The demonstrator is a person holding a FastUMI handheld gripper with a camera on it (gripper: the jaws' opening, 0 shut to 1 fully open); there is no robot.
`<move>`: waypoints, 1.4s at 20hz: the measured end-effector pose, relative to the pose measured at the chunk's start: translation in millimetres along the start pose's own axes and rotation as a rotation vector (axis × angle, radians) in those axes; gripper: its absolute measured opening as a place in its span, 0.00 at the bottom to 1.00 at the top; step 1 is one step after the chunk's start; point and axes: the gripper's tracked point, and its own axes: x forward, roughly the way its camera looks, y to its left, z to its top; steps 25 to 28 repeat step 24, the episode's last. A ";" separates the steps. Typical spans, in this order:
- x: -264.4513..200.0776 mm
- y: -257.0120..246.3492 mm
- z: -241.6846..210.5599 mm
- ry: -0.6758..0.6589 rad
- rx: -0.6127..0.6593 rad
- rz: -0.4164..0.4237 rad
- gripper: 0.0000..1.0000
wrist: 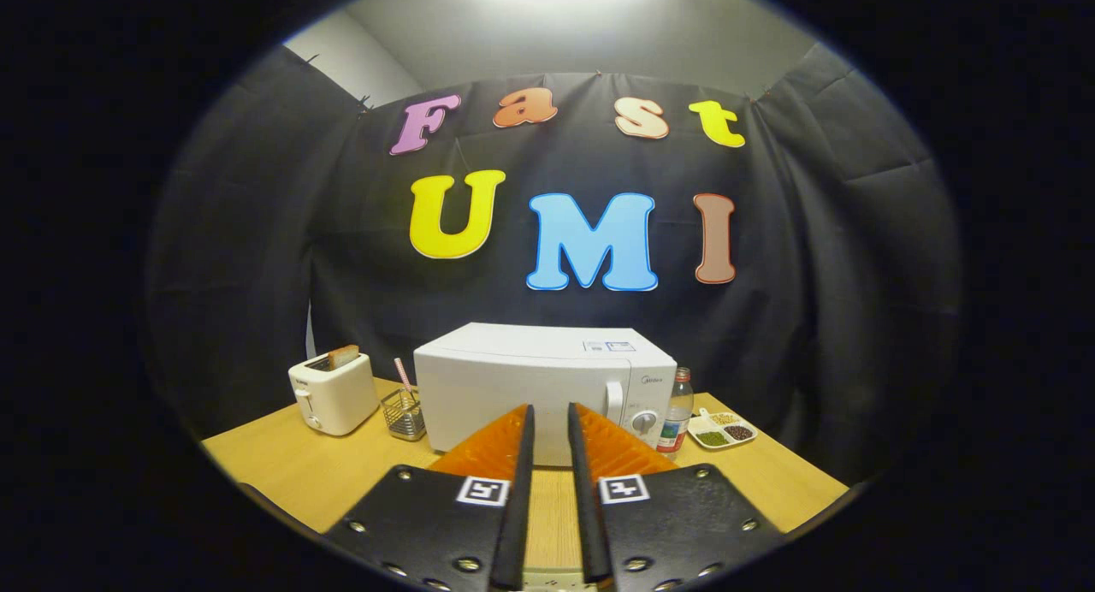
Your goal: Open the microwave, put the food inside, and close the microwave door.
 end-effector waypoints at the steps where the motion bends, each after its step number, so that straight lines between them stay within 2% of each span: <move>1: -7.9 3.4 -2.0 0.004 0.007 0.002 0.39; 2: -13.5 4.2 -4.2 0.006 0.014 -0.002 0.61; 3: -19.6 5.6 -5.6 0.005 0.020 -0.006 0.69; 4: -25.5 7.1 -6.8 0.005 0.028 -0.008 0.86; 6: -34.5 9.2 -6.3 -0.002 0.044 -0.009 0.97; 28: -66.4 -8.7 25.8 -0.070 0.050 -0.011 0.97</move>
